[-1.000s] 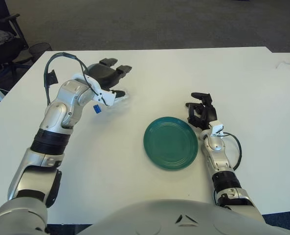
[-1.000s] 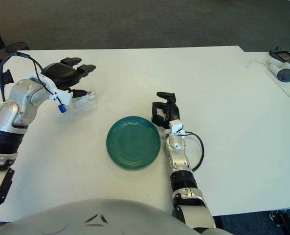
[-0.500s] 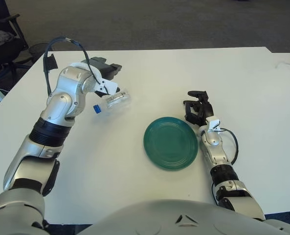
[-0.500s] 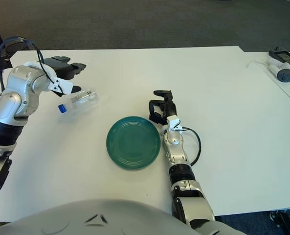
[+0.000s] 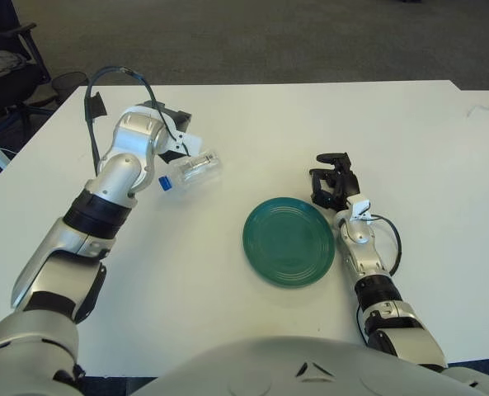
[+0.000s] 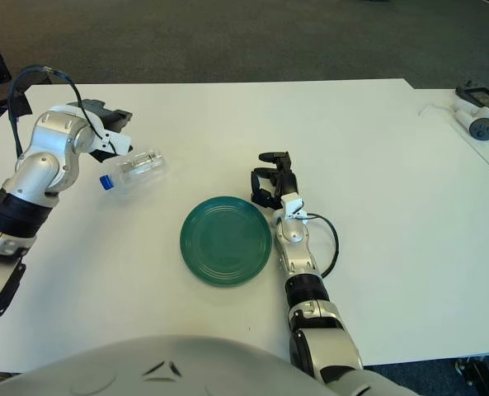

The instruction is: Put the bottle into the plate.

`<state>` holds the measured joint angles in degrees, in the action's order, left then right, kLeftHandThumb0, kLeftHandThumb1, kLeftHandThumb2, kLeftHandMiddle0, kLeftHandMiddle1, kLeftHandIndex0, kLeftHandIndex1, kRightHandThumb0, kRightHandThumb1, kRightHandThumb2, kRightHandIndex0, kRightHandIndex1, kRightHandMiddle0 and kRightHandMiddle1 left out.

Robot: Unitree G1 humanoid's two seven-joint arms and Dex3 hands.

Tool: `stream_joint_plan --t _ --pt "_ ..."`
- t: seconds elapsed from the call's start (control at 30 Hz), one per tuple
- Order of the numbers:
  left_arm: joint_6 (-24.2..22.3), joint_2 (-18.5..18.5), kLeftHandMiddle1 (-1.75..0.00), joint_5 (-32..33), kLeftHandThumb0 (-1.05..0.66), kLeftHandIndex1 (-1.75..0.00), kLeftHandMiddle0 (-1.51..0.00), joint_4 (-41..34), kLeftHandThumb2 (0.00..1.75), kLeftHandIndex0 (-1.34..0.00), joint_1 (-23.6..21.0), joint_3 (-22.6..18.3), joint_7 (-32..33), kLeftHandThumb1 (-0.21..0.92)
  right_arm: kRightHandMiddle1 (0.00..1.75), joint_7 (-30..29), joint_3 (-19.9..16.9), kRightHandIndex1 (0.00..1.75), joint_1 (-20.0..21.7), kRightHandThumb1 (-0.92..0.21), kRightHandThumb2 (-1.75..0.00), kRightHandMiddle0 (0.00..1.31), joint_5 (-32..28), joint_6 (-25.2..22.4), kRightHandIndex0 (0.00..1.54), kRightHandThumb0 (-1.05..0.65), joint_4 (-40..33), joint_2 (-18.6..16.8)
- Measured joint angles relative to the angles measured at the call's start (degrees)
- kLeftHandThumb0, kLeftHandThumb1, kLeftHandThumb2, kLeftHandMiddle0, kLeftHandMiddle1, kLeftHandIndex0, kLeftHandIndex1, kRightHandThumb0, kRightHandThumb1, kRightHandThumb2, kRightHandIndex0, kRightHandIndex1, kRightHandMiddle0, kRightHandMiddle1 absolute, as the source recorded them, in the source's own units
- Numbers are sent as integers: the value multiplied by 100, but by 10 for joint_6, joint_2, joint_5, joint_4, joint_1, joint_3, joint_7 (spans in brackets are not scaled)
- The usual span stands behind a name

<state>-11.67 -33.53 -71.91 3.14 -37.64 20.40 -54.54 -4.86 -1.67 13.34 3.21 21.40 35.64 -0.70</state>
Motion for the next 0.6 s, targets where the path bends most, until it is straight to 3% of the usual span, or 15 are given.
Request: stream_joint_plan --t 0.1,0.2,0.6 --pt "-13 4 0 -14 -105 0 0 7 114 0 -2 6 27 92 171 1 1 120 1 -83 -63 16 0 0 25 -35 1 0" --pt "-20 9 0 -22 -105 0 0 13 115 0 -2 13 44 92 173 1 1 121 2 -89 -55 18 0 1 25 -35 2 0" --pt "-25 21 0 -24 -105 0 0 45 121 0 -2 28 67 92 175 -1 1 122 2 -92 -51 19 1 1 26 -35 2 2"
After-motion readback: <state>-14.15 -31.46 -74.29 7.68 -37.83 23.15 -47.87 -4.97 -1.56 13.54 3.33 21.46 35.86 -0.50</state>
